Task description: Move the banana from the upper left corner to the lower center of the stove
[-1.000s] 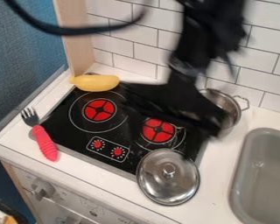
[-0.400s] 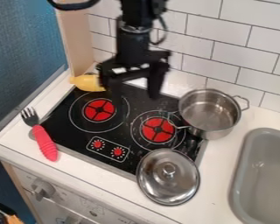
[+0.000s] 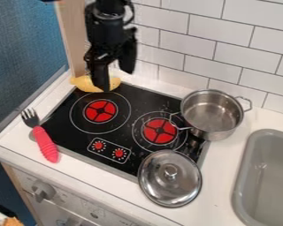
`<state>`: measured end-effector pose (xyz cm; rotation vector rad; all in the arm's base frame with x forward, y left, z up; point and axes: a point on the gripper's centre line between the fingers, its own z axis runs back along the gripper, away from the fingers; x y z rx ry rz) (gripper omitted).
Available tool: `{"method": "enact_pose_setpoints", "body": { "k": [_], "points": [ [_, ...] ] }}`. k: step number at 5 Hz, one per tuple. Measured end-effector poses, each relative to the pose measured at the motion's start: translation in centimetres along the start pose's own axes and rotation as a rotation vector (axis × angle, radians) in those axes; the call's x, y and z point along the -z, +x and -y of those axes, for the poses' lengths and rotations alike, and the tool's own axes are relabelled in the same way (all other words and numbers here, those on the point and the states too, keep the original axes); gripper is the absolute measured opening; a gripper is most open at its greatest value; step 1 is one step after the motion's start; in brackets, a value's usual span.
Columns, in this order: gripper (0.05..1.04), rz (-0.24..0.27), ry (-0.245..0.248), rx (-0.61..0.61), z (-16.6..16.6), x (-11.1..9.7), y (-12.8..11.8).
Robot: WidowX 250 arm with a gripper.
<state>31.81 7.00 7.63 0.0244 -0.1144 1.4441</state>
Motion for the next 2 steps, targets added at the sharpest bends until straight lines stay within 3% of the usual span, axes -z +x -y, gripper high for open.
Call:
{"method": "enact_pose_setpoints", "body": {
  "k": [1,2],
  "points": [
    [1.0,0.04,0.014,-0.242,0.9,1.2,3.4],
    [1.0,0.072,0.049,-0.313,2.2,2.3,5.5]
  ]
}}
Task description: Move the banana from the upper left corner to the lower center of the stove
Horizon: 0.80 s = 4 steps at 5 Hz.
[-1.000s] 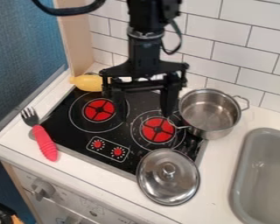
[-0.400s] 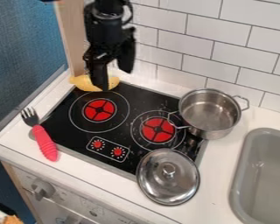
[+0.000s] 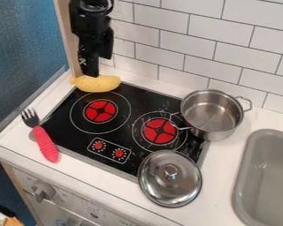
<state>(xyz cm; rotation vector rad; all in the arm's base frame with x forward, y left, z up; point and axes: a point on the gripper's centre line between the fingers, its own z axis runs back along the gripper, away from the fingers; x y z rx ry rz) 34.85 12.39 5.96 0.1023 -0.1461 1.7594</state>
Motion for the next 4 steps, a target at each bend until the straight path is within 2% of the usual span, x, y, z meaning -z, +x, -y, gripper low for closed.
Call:
{"method": "enact_pose_setpoints", "body": {
  "k": [1,2,3,4],
  "points": [
    [1.0,0.04,0.02,-0.08,0.9,1.0,1.8],
    [1.0,0.038,0.088,-0.091,1.8,3.1,1.8],
    [1.0,0.005,0.126,-0.099,1.5,5.3,0.9],
    [1.0,-0.044,0.109,-0.102,1.8,5.9,0.2]
  ]
}}
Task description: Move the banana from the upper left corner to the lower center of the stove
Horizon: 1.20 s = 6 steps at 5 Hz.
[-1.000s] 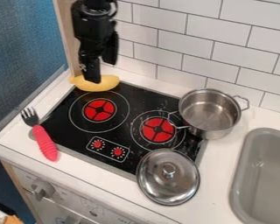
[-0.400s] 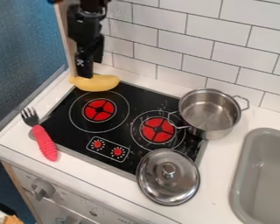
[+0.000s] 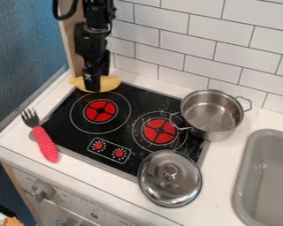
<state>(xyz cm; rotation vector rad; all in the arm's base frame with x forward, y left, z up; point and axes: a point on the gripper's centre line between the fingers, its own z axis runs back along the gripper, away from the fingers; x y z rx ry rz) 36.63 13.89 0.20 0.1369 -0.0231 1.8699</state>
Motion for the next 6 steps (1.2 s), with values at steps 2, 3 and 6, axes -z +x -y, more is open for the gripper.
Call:
{"method": "enact_pose_setpoints", "body": {
  "k": [2,3,6],
  "points": [
    [0.677,-0.016,0.015,-0.011,-0.2,1.1,-0.1],
    [0.569,-0.039,0.005,-0.015,-0.5,1.4,-0.2],
    [0.569,-0.048,-0.058,0.153,-2.7,-3.2,0.2]
  ]
}}
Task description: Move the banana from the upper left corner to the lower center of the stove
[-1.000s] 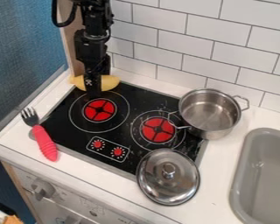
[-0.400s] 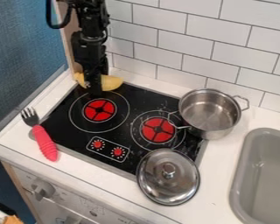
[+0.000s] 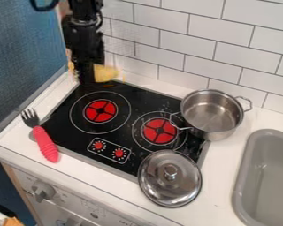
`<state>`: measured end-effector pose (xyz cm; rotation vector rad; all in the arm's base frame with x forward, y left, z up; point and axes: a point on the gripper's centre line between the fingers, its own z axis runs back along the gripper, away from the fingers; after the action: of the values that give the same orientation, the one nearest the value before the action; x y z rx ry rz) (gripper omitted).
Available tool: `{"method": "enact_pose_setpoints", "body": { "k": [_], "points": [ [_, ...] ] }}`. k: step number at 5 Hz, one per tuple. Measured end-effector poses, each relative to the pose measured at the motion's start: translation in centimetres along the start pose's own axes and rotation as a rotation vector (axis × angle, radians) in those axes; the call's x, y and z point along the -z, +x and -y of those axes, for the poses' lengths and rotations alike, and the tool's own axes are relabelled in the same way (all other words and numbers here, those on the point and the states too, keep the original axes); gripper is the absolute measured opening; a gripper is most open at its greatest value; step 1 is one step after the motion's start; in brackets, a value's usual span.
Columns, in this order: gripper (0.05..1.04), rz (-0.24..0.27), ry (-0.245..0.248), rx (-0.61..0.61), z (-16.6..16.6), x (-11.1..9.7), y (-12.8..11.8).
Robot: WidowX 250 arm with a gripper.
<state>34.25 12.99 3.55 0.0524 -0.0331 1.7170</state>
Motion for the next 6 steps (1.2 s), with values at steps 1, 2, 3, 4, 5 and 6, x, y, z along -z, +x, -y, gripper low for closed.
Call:
{"method": "enact_pose_setpoints", "body": {
  "k": [1,2,3,4,5,6],
  "points": [
    [0.569,0.002,0.035,0.151,-2.0,0.0,-2.0],
    [0.569,-0.016,0.034,0.298,-4.9,-0.2,-3.6],
    [0.569,-0.017,0.008,0.374,-7.8,0.2,-5.3],
    [0.569,-0.005,-0.003,0.432,-10.3,1.0,-6.3],
    [0.569,-0.007,-0.004,0.465,-12.2,1.8,-7.0],
    [0.568,-0.013,-0.02,0.488,-12.4,2.4,-6.8]
  ]
}}
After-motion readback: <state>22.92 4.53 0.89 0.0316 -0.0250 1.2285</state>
